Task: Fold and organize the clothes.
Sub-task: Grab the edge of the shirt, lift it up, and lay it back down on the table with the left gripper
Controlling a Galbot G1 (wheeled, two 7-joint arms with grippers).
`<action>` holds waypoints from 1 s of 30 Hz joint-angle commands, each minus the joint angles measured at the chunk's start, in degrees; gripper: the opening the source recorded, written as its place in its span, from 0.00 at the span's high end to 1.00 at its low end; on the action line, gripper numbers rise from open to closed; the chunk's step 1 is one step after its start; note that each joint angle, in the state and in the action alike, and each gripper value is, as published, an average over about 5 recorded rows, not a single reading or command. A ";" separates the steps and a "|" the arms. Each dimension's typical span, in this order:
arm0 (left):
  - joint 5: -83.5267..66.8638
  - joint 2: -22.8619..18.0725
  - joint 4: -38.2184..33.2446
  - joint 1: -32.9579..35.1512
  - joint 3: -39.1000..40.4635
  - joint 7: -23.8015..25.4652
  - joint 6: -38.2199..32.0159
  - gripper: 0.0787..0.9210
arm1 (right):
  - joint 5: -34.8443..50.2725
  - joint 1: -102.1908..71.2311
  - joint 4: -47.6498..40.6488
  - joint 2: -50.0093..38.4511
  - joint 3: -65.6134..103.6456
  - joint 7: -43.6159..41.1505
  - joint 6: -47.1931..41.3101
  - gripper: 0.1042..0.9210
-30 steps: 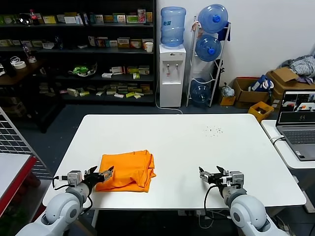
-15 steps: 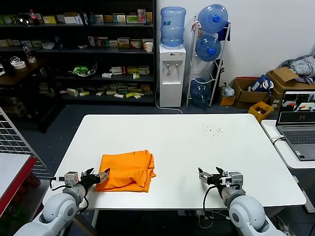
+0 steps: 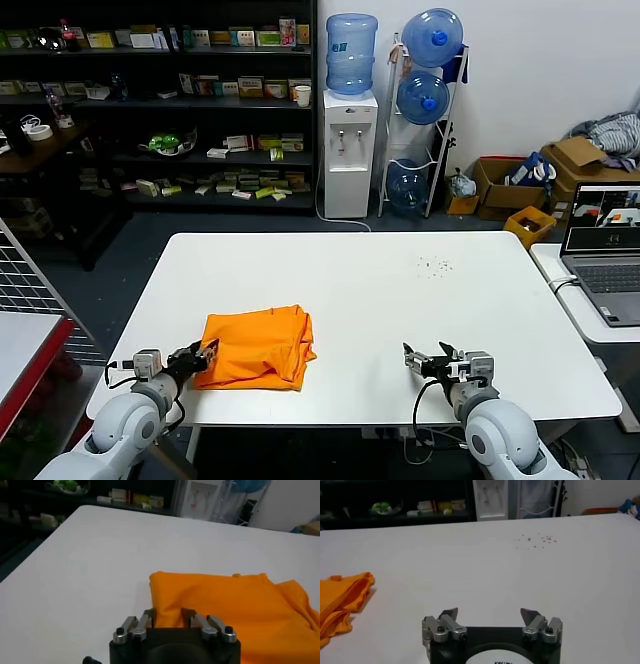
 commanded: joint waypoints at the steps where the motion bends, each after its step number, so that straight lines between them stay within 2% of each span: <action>1: -0.24 -0.20 0.13 0.22 -0.14 0.16 -0.26 0.64 | -0.01 0.00 -0.12 0.08 0.01 0.05 0.13 0.12; 10: -0.37 -1.37 -2.23 0.65 -0.77 -0.59 -0.54 0.93 | -0.08 -0.01 -0.34 0.31 -0.01 0.09 0.27 0.12; 14: -0.11 -0.36 -8.39 1.64 -1.77 -3.25 0.61 0.98 | -0.06 0.09 -0.47 0.19 0.01 0.04 0.43 0.12; 17: -0.73 2.70 -14.74 2.65 -2.48 -6.38 2.79 0.98 | -0.10 0.28 -0.77 0.12 0.01 -0.11 0.72 0.12; 22: -6.38 10.62 -22.62 3.48 -3.93 -11.56 6.00 0.98 | -0.73 0.81 -1.56 0.28 -0.33 -0.84 1.50 0.12; 26: -10.29 17.00 -25.16 4.15 -5.22 -14.09 7.14 0.98 | -1.10 1.34 -2.06 0.24 -0.72 -1.47 2.19 0.12; 30: -14.14 22.74 -24.79 4.63 -6.40 -15.83 8.09 0.98 | -1.36 1.86 -2.26 -0.08 -0.86 -2.08 2.92 0.12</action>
